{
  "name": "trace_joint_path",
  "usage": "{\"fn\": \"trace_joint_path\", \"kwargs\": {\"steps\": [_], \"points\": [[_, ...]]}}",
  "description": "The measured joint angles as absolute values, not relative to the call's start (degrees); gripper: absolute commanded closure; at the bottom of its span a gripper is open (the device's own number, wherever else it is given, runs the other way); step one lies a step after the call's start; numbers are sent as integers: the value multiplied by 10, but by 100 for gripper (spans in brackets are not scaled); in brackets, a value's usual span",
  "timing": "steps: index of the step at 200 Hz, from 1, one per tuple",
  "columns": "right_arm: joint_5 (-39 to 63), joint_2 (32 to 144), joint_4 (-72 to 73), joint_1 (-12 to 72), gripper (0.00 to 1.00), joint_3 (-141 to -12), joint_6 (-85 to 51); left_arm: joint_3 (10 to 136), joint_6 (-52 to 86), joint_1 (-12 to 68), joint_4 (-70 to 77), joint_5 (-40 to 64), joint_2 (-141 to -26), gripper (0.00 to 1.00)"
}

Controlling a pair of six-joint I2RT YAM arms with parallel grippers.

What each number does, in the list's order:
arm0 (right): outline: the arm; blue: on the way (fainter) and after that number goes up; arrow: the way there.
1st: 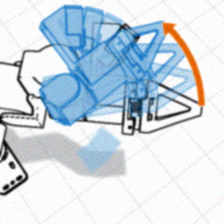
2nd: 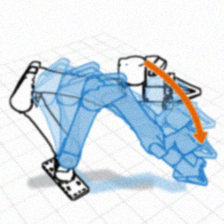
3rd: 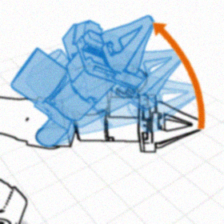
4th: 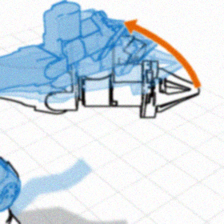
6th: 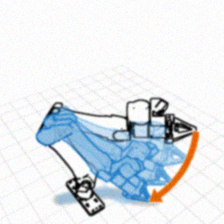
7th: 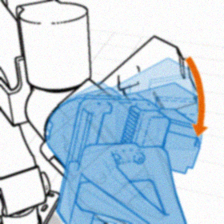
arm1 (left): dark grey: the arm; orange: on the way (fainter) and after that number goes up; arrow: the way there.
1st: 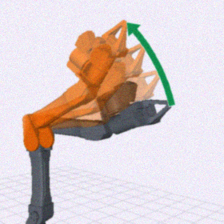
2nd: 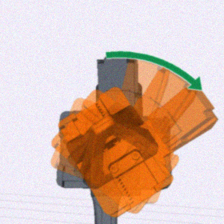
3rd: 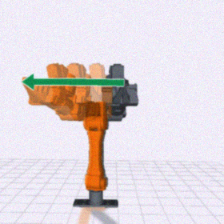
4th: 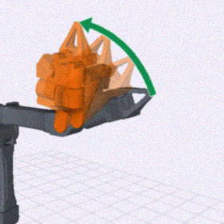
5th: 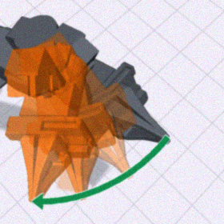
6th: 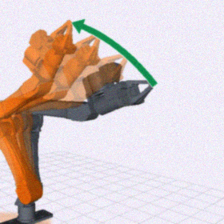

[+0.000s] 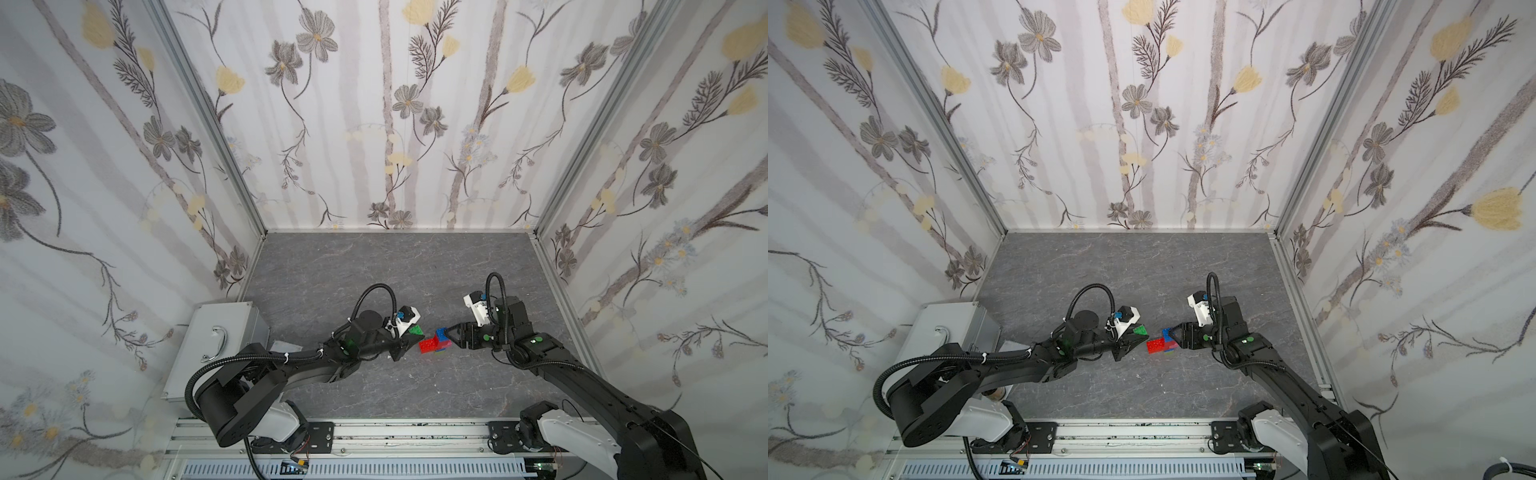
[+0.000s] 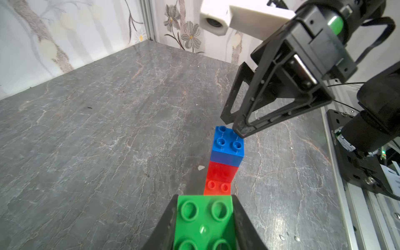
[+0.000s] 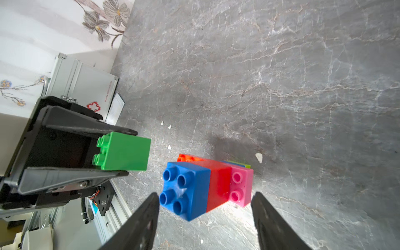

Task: Assemble the number 4 with lego
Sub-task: Pick up the lego brick from the center of the board, then assemble the lego brick with the lego brick.

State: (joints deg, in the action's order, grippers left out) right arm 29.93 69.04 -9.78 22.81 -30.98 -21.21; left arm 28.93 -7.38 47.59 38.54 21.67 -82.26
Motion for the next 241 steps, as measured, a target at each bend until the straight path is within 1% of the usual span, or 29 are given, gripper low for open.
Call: {"fn": "trace_joint_path", "kwargs": {"steps": [64,109,159,241], "points": [[321,738,-119,228,48,-343,-198,297,-76,484,392,238,-856,100],[333,744,-118,229,57,-346,-197,304,-75,490,404,246,-876,100],[345,742,-109,229,61,-338,-197,314,-70,497,416,246,-913,100],[357,743,-90,229,64,-328,-192,335,-83,497,417,247,-942,100]]}}
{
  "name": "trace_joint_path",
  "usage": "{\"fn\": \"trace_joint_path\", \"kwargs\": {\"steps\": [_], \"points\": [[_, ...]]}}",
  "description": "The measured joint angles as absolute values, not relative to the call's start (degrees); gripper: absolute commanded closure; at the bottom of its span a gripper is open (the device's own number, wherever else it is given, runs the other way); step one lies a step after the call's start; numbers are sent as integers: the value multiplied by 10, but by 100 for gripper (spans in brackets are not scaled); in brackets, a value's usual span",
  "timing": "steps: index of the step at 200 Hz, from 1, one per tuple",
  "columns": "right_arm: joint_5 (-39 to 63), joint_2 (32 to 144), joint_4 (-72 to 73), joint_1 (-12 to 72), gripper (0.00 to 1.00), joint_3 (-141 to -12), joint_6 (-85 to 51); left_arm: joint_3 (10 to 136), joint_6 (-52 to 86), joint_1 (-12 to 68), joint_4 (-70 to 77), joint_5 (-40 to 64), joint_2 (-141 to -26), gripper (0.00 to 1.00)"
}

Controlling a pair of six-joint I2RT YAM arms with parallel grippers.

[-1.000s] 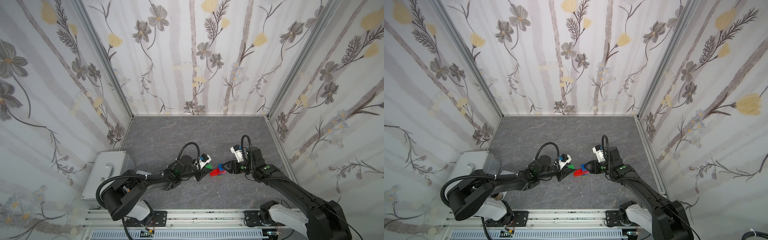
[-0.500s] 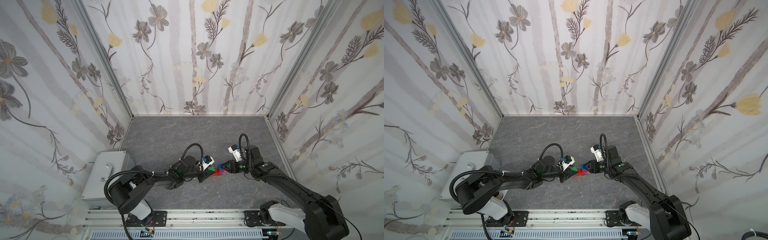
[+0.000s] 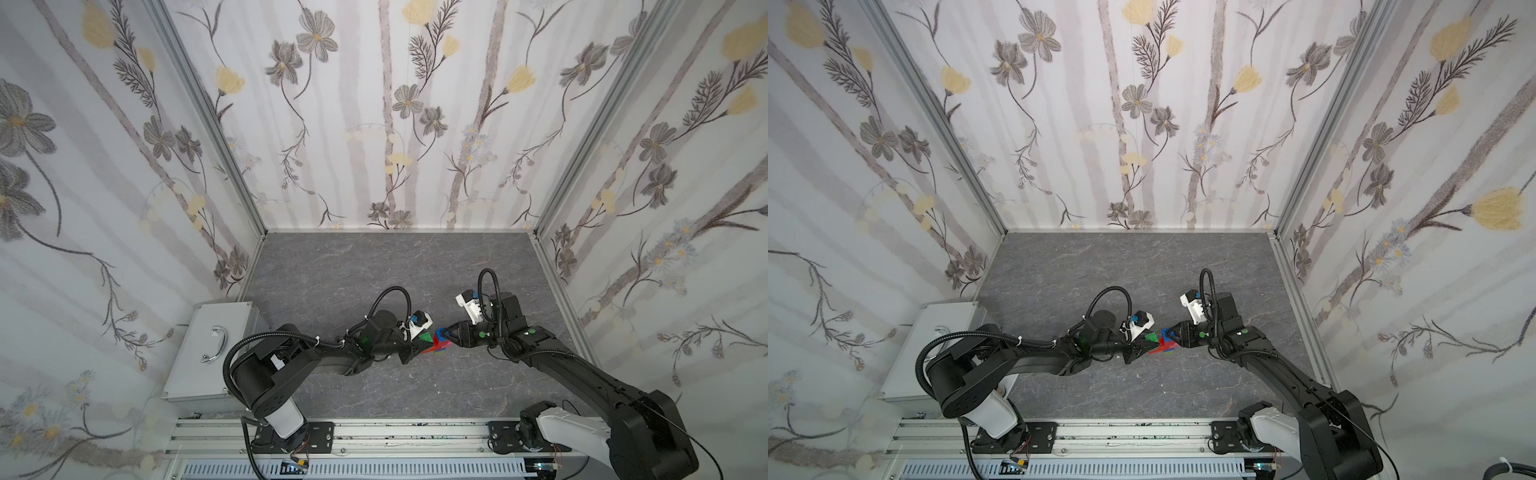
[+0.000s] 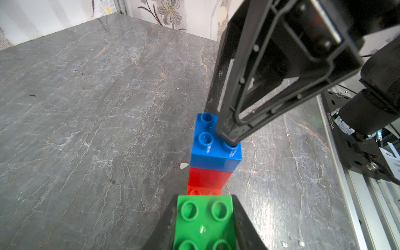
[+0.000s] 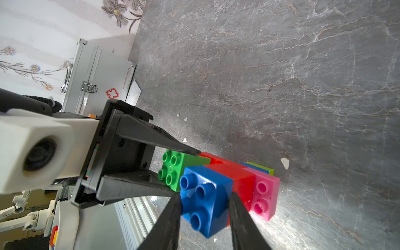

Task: Assemble the number 4 with lego
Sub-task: Assemble the lego brick with the lego brick.

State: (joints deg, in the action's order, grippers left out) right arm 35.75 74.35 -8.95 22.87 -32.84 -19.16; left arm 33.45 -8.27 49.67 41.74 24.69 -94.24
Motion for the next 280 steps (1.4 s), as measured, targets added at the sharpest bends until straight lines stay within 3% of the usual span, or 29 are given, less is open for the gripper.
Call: {"fn": "trace_joint_path", "kwargs": {"steps": [161,280], "points": [[364,750,-78,229,67,-326,-182,319,-74,519,402,196,-921,100],[325,740,-63,228,78,-314,-203,338,-58,523,429,176,-954,100]]}}
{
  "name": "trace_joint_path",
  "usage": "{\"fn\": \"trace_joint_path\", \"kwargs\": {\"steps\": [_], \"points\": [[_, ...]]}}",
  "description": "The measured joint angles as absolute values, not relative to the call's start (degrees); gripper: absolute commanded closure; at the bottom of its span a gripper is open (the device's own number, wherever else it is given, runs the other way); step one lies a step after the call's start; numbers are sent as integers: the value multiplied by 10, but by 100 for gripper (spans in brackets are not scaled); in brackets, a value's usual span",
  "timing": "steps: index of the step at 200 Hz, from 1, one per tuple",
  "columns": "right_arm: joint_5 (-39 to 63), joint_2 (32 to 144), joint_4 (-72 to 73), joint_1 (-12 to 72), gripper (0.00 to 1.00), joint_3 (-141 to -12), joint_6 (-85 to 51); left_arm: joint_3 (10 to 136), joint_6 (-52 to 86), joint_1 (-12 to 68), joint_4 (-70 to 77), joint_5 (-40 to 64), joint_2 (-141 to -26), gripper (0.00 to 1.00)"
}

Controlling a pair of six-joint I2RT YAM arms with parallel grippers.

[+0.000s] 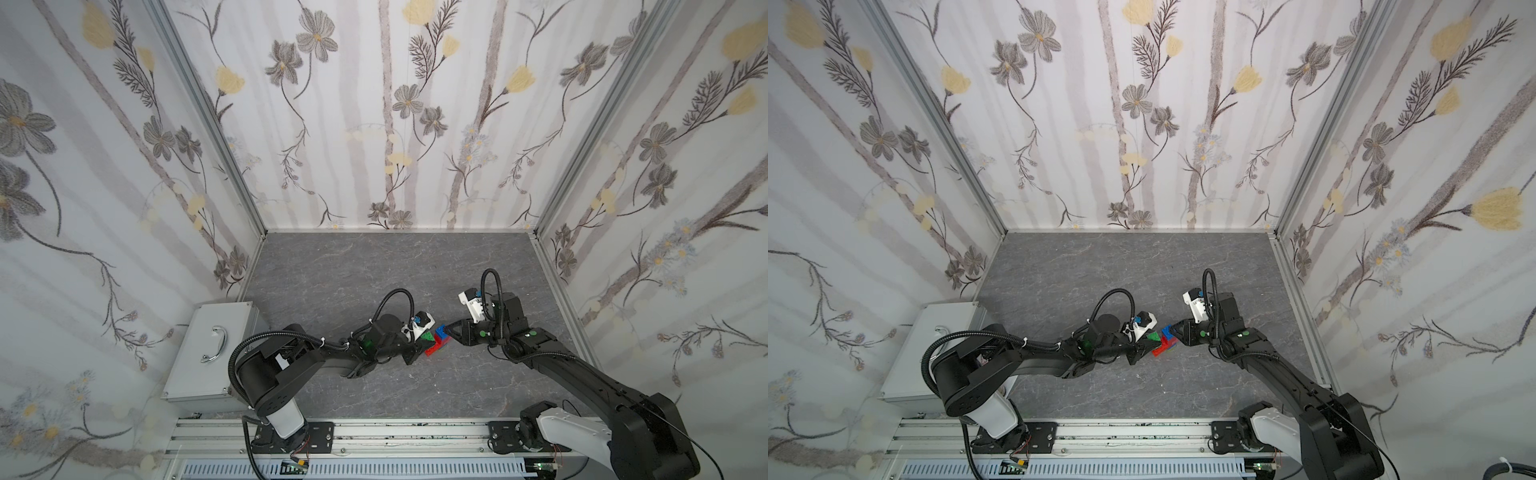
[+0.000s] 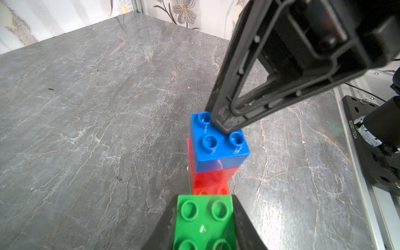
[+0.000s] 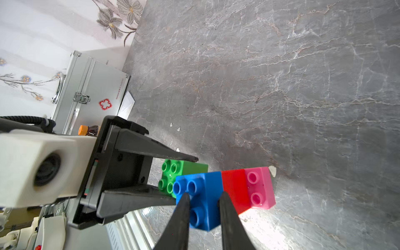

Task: Assemble the number 4 with lego
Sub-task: Assemble the lego brick with the lego brick.

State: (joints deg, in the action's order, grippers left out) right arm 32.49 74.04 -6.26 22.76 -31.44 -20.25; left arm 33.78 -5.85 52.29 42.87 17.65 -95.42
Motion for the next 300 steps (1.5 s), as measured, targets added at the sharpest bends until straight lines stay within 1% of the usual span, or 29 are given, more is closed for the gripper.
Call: {"fn": "trace_joint_path", "kwargs": {"steps": [39,96,125,222,280,300], "points": [[318,741,-51,227,81,-311,-214,343,-58,523,428,180,-958,99],[296,727,-13,227,92,-286,-234,359,-42,529,422,170,-969,100],[288,727,-9,227,100,-285,-240,363,-36,532,418,161,-970,99],[270,731,12,228,100,-281,-263,366,4,554,423,88,-974,99],[267,735,17,228,100,-282,-268,354,6,560,474,57,-990,95],[263,735,17,228,100,-282,-268,353,6,565,482,50,-994,95]]}}
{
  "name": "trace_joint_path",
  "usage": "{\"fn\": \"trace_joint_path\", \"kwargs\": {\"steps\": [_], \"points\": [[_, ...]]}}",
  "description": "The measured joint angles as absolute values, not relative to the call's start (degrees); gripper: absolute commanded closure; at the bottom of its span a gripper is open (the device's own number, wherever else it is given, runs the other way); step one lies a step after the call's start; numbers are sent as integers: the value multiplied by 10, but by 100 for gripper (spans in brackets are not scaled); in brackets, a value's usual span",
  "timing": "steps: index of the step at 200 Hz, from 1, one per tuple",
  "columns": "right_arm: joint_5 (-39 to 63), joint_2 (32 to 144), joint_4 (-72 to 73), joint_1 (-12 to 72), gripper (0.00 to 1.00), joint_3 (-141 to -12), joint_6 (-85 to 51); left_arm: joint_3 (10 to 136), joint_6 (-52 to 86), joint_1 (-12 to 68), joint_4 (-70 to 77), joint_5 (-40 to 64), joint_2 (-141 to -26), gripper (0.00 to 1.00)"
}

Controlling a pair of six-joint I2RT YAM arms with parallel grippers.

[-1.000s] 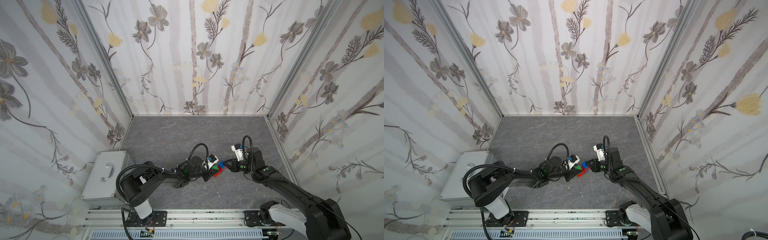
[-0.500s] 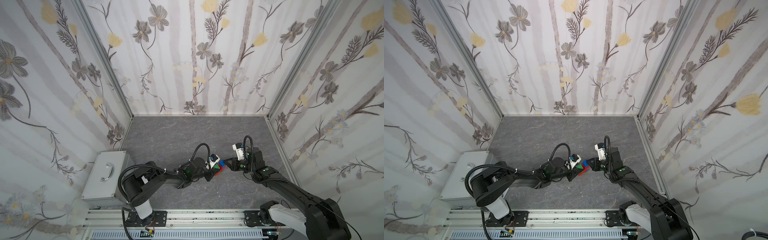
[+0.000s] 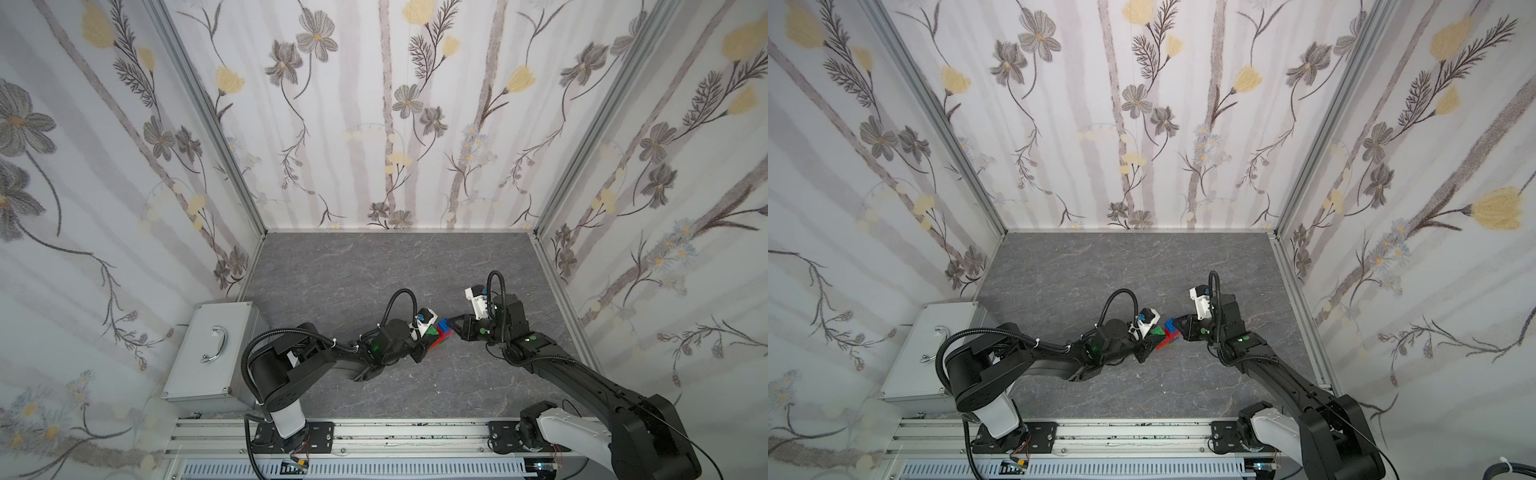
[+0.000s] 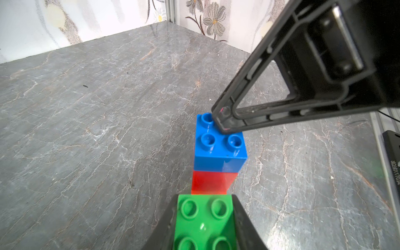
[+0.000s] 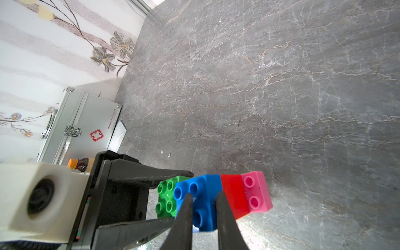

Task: Assemble the number 4 with lego
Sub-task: Assemble the lego brick with the lego brick.

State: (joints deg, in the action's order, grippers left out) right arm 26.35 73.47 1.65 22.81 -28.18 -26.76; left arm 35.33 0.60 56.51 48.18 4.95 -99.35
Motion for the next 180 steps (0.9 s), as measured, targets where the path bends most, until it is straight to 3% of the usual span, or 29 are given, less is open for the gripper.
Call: {"fn": "trace_joint_path", "kwargs": {"steps": [60,180], "points": [[267,736,16,229,100,-282,-268,338,-1,568,482,59,-979,99],[255,736,22,229,100,-281,-273,340,-25,581,521,18,-1009,95]]}}
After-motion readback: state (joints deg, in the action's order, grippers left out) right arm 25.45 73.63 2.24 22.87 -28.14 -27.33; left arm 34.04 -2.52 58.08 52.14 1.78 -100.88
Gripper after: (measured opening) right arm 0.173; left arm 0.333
